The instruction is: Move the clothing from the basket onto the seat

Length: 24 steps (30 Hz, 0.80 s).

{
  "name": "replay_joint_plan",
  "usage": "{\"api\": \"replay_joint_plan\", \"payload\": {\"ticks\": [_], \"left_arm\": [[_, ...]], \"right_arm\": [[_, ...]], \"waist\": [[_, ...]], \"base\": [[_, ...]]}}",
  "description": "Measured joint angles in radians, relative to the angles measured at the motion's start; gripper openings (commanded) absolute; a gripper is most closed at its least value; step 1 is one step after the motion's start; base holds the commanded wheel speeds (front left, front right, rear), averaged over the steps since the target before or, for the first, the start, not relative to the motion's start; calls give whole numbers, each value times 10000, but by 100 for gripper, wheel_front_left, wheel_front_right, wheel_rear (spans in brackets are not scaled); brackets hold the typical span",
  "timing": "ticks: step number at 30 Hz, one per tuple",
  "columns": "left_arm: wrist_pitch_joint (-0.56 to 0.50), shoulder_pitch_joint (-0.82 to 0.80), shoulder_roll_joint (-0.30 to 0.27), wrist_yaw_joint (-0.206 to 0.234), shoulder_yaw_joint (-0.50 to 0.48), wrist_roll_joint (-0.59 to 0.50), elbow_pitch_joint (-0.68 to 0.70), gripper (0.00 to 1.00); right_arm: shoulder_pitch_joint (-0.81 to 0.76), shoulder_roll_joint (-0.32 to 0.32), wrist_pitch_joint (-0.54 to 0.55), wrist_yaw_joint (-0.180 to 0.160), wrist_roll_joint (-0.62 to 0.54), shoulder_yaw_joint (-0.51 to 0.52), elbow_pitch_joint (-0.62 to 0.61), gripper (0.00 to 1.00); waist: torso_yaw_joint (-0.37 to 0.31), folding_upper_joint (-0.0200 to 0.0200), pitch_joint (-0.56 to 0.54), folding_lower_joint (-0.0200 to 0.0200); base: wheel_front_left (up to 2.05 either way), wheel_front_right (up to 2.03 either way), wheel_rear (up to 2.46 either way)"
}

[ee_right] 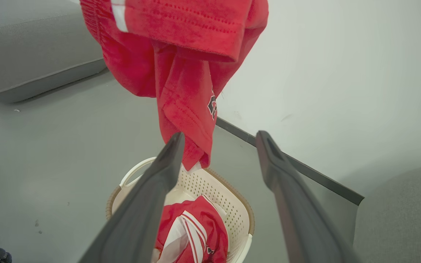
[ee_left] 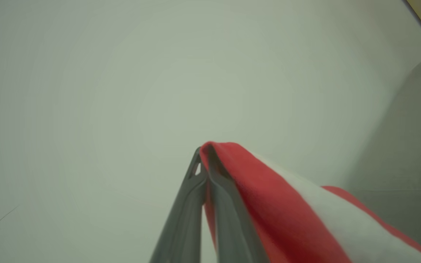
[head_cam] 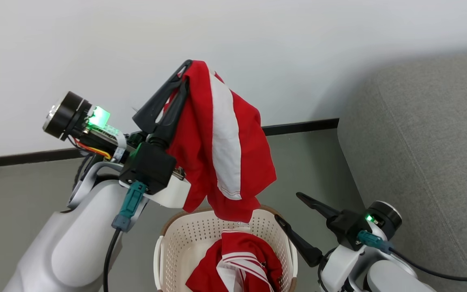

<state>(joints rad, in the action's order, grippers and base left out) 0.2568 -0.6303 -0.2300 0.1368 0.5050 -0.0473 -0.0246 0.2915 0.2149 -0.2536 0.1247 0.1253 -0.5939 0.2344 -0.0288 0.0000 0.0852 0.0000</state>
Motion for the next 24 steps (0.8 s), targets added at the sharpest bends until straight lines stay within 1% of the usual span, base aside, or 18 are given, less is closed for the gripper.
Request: {"api": "replay_joint_plan", "payload": {"ticks": [5, 11, 24], "left_arm": [[-2, -42, 125, -178, 167, 29, 8, 0], [-107, -259, 307, -307, 280, 111, -10, 0], [-552, -389, 640, -533, 662, 140, -46, 0]], "right_arm": [[154, 171, 71, 0, 44, -556, 288, 100], [667, 138, 69, 0, 71, -1047, 660, 100], [1215, -380, 69, 0, 25, -2360, 1825, 100]], "waist": [[58, 0, -318, 0], [124, 0, -615, 0], [368, 0, -942, 0]], "base": [[0, 0, 0], [0, 0, 0], [0, 0, 0]]}}
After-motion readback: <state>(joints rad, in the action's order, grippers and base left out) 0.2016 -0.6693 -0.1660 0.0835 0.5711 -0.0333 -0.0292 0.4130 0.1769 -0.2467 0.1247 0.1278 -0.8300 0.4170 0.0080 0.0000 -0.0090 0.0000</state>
